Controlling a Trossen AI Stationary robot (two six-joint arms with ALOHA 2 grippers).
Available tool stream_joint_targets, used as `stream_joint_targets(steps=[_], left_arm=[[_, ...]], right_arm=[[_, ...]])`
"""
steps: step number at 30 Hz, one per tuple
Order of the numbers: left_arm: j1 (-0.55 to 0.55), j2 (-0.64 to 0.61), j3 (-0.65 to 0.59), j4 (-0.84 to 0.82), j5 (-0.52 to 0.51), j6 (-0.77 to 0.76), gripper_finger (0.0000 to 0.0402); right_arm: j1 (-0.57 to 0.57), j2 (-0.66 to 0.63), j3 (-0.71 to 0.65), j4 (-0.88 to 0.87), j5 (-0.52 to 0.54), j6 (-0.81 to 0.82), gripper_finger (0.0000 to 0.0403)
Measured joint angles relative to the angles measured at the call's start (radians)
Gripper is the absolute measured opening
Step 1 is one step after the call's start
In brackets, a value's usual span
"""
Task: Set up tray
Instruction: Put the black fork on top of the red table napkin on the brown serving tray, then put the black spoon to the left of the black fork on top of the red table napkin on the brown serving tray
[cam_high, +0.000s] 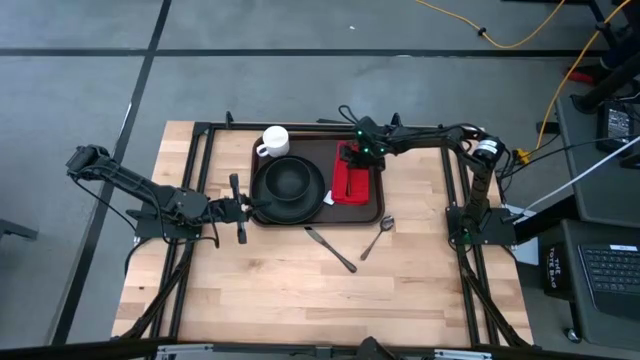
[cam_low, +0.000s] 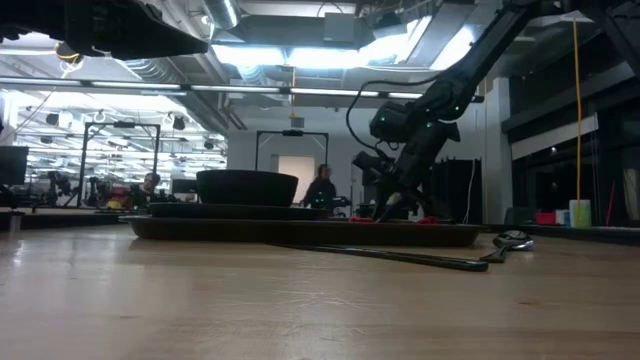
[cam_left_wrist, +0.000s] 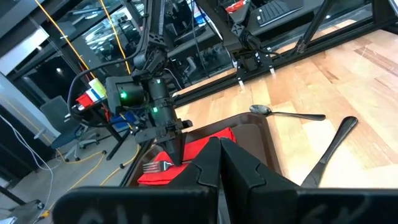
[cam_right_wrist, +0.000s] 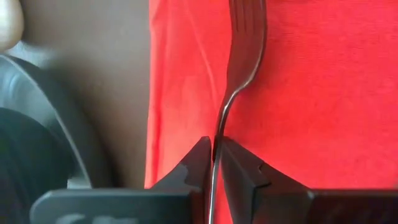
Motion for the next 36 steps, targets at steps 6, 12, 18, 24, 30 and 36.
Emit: stream_joint_targets(steps=[6, 12, 18, 24, 30, 36], left_arm=[[0.000, 0.000, 0.000, 0.000, 0.000, -0.001, 0.0002], [-0.001, 0.000, 0.000, 0.000, 0.000, -0.002, 0.0005], [-0.001, 0.000, 0.000, 0.000, 0.000, -0.002, 0.0002], [-0.001, 0.000, 0.000, 0.000, 0.000, -0.002, 0.0005], [-0.001, 0.000, 0.000, 0.000, 0.000, -0.002, 0.0002], [-0.001, 0.000, 0.000, 0.000, 0.002, -0.049, 0.0006]], right_arm=[[0.000, -0.037, 0.000, -0.026, 0.041, -0.005, 0.0040], [0.000, -0.038, 0.000, -0.047, 0.081, -0.029, 0.0040], [0.000, -0.053, 0.000, -0.056, 0.078, -0.073, 0.0040], [0.002, -0.169, 0.000, -0.112, 0.071, -0.209, 0.0040], [0.051, -0.359, 0.000, -0.196, 0.144, -0.415, 0.0040], [0.183, -0.542, -0.014, -0.224, 0.261, -0.646, 0.0040]])
